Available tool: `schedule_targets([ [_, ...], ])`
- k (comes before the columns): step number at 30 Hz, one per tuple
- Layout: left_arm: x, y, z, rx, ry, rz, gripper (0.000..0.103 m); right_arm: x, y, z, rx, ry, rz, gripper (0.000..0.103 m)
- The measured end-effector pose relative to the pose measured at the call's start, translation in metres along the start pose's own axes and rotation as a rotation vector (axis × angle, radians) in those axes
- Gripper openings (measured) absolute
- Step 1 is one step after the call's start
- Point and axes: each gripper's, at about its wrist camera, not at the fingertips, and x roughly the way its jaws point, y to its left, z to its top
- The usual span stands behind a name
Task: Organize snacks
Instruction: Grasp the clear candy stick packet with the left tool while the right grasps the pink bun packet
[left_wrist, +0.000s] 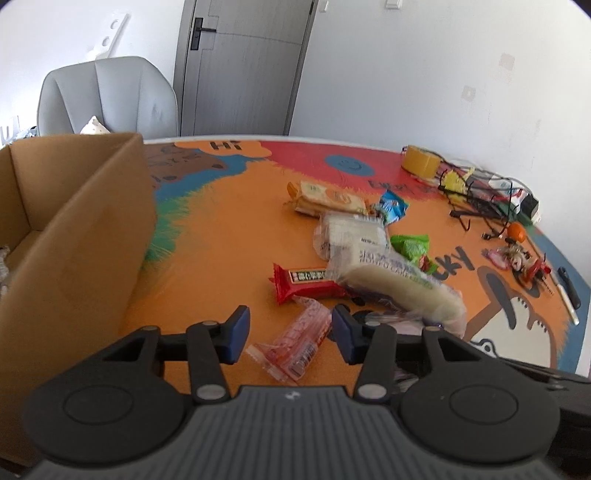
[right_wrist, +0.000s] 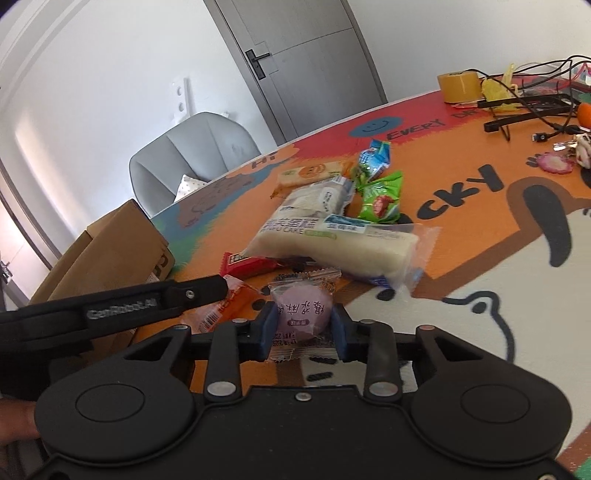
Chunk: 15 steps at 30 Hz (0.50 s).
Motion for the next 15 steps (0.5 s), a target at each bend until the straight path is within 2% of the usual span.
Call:
schedule_targets([
  [6, 0.012, -0.004, -0.005, 0.047, 0.027, 0.021, 0.048, -0.007, -0.004, 0.0, 0.008, 0.009, -0.014, 0.033],
  [8, 0.012, -0.005, -0.007, 0.064, 0.029, 0.024, 0.047, -0.008, -0.004, 0.0, 0.016, -0.006, -0.008, 0.042],
  [9, 0.012, -0.005, -0.007, 0.069, 0.027, 0.026, 0.045, -0.009, -0.003, 0.0, 0.014, -0.015, -0.002, 0.047],
  [11, 0.011, -0.003, -0.008, 0.082, 0.023, 0.041, 0.027, -0.008, 0.003, 0.0, -0.006, -0.028, -0.005, 0.057],
  [12, 0.011, -0.002, -0.008, 0.089, 0.02, 0.05, 0.024, -0.006, 0.006, 0.0, -0.018, -0.031, -0.011, 0.057],
  [15, 0.009, 0.002, -0.009, 0.098, 0.019, 0.033, 0.022, 0.001, 0.012, -0.002, -0.05, -0.019, -0.044, 0.057],
])
